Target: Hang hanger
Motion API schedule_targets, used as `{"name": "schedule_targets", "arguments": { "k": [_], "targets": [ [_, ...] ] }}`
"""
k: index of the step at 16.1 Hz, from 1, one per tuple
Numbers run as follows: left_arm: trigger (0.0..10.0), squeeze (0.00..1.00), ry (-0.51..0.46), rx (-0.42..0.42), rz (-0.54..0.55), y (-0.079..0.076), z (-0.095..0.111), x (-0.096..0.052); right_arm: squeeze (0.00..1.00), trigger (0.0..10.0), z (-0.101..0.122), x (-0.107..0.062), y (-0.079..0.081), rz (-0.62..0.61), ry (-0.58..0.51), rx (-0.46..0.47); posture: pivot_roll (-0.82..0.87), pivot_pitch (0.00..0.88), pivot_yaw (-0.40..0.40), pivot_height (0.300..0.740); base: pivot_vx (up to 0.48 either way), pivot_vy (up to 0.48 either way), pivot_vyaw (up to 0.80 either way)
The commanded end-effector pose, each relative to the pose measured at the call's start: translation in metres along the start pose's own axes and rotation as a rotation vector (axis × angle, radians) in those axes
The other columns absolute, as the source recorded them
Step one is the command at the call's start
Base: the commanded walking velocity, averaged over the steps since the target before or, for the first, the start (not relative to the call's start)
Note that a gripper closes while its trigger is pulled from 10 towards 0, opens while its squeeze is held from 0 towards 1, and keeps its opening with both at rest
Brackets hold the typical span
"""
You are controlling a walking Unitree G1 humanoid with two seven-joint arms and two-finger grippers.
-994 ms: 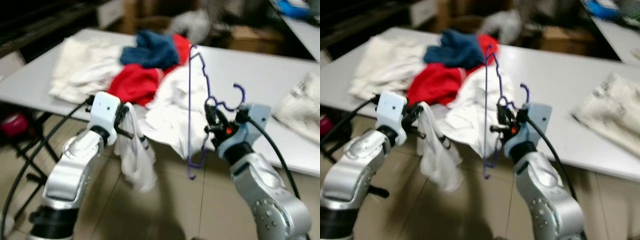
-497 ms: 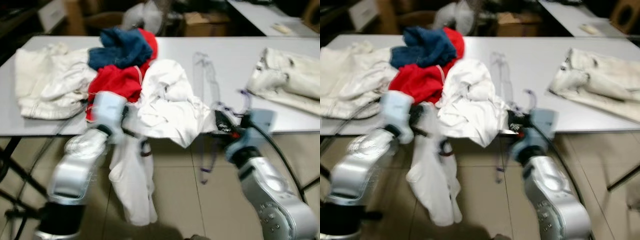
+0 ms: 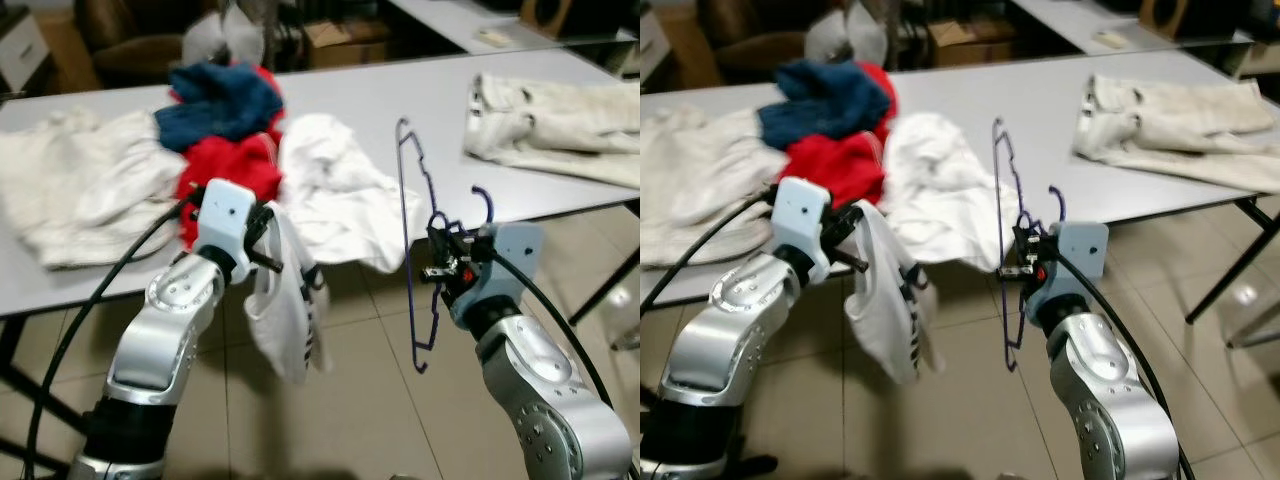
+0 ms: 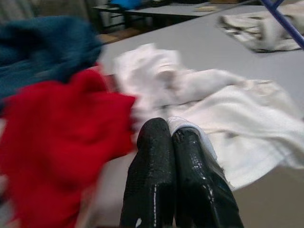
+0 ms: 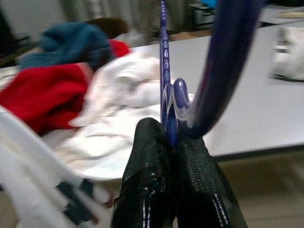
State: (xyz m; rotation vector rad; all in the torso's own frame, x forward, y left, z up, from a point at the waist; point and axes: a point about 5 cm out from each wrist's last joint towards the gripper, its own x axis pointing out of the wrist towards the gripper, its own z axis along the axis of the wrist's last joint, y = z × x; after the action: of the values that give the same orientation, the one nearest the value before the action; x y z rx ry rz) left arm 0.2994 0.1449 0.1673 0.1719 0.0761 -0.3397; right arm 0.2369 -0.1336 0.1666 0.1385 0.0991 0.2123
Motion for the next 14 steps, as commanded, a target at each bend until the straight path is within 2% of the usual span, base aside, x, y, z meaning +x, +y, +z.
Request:
{"name": "schedule_targets", "arguments": {
  "k": [1,2,4,6,8,9,11,14],
  "targets": [
    [10.0,0.0,-0.032,-0.004,0.036,0.007,0.005,0.0,0.0,10.0,0.005,0.0,0.005,0.064,-0.016,-0.015,-0.05,0.0,0.025,0.74,0.0,0.0,0.0],
    [10.0,0.0,-0.056,-0.001,0.066,0.011,0.009,0.0,0.0,10.0,0.007,0.0,0.006,0.087,-0.022,-0.043,-0.05,0.0,0.022,0.74,0.0,0.0,0.0],
    [10.0,0.0,-0.097,-0.033,0.112,0.02,0.021,0.001,0.0,10.0,0.011,0.0,0.009,0.159,-0.027,-0.077,-0.05,0.0,0.013,0.74,0.124,0.0,0.8],
    [10.0,0.0,-0.111,-0.012,0.115,0.024,0.028,0.001,0.0,10.0,0.014,0.0,0.012,0.234,-0.036,-0.099,-0.05,0.0,0.01,0.74,0.253,0.0,0.8],
    [10.0,0.0,-0.124,0.006,0.136,0.032,0.036,0.002,0.0,10.0,0.018,-0.008,0.013,0.38,-0.018,-0.186,-0.04,0.0,0.008,0.74,0.253,0.0,0.4],
    [10.0,0.0,-0.141,0.01,0.161,0.041,0.045,0.004,0.0,10.0,0.021,-0.019,0.003,0.472,0.032,-0.246,-0.04,0.0,0.007,0.74,0.251,0.0,0.0],
    [10.0,0.0,-0.148,0.045,0.173,0.056,0.057,0.01,0.0,10.0,0.03,-0.033,-0.018,0.549,0.107,-0.354,-0.04,0.0,0.006,0.74,0.253,0.0,0.0],
    [10.0,0.0,-0.159,0.093,0.187,0.072,0.071,0.019,0.0,10.0,0.048,-0.046,-0.031,0.63,0.146,-0.425,-0.04,0.0,0.004,0.74,0.256,0.0,0.0]
  ]
}}
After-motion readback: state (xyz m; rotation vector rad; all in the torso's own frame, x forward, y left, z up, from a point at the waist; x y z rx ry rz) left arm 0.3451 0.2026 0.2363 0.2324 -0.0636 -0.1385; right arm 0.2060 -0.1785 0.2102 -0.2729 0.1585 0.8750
